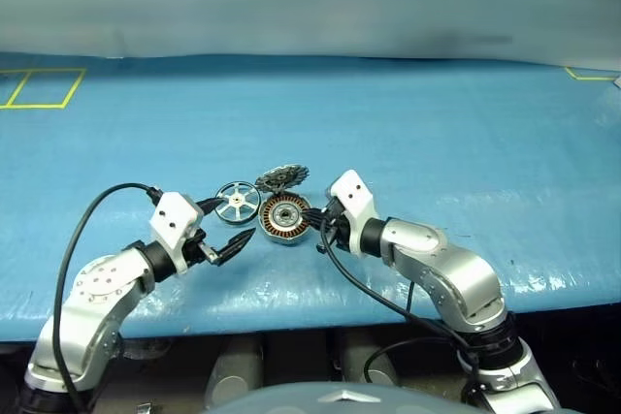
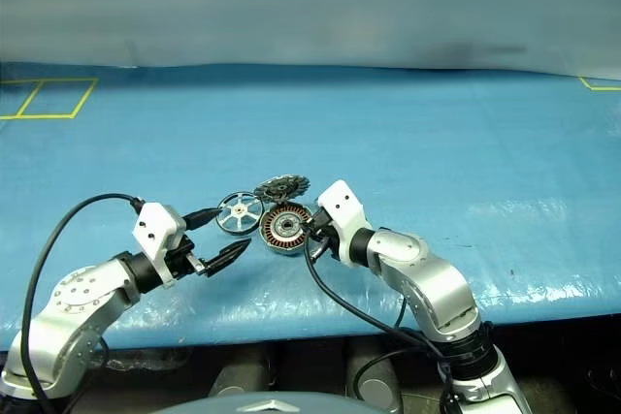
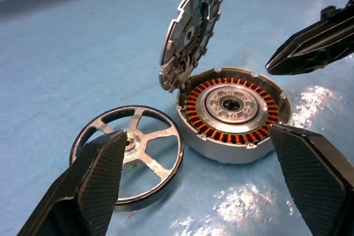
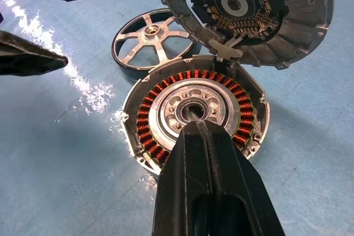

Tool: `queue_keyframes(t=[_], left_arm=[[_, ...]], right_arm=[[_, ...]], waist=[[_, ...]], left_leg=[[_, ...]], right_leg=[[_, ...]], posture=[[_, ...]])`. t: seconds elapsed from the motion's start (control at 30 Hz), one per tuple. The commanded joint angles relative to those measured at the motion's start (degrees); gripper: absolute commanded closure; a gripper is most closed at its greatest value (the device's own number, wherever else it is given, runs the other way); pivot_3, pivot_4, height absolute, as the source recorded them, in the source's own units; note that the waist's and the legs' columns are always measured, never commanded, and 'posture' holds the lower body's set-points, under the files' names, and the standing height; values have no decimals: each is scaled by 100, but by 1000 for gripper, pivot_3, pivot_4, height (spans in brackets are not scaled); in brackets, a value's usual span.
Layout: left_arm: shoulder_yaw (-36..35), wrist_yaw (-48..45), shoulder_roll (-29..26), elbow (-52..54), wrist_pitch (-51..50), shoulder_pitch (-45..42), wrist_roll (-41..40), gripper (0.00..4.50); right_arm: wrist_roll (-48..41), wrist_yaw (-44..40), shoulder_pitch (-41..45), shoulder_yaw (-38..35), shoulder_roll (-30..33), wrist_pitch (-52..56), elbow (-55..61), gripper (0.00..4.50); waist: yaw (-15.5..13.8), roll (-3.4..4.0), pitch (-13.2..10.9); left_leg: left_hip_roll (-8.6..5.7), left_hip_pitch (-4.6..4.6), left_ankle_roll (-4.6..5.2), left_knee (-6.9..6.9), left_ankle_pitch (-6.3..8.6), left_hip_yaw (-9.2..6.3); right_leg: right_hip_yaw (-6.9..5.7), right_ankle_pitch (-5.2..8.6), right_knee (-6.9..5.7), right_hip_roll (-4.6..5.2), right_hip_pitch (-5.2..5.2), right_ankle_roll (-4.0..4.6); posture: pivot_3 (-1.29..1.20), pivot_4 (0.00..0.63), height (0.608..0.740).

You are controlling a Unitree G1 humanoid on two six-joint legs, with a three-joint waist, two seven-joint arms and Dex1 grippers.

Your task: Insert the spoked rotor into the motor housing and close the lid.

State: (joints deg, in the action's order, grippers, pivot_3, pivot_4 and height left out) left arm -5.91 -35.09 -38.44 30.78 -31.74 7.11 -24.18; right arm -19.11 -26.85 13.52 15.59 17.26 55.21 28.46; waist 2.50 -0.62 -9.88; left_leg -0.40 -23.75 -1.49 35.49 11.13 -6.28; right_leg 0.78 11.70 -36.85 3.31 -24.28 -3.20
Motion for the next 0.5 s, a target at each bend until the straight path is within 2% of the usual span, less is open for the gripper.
queue_keyframes(t=[0.03, 0.17, 0.3, 0.5], left_arm=[[-309, -227, -433, 172, -310, -276, -136, 0], [-319, -706, -1063, -77, -565, -722, -208, 0], [-16, -1400, -1730, -576, -767, -1446, -167, 0], [927, -2537, -2256, -1657, -454, -2829, 291, 0]], right_arm=[[-58, 39, -27, 90, -88, -148, 180, 4482], [-19, 70, -7, 285, -218, -242, 65, 4482], [16, 4, -75, 477, -245, -416, -15, 4482], [102, -212, -263, 632, -105, -1009, -89, 4482]], waist=[[-2, 1, -1], [-5, -4, -4], [-1, -10, -9], [-5, -14, -12]], left_leg=[[0, -1, 0, -2, 0, 1], [-3, -8, 0, -4, 0, 4], [-1, -5, 0, -8, 0, 6], [-2, -7, -1, -10, -1, 10]], right_leg=[[1, 0, 1, 1, -2, 0], [3, 0, 5, 3, -6, 0], [3, 0, 3, 0, -9, 0], [5, 0, 5, 0, -11, -1]], posture=[[0, 150, 740], [0, 150, 740], [0, 150, 740], [0, 150, 740]])
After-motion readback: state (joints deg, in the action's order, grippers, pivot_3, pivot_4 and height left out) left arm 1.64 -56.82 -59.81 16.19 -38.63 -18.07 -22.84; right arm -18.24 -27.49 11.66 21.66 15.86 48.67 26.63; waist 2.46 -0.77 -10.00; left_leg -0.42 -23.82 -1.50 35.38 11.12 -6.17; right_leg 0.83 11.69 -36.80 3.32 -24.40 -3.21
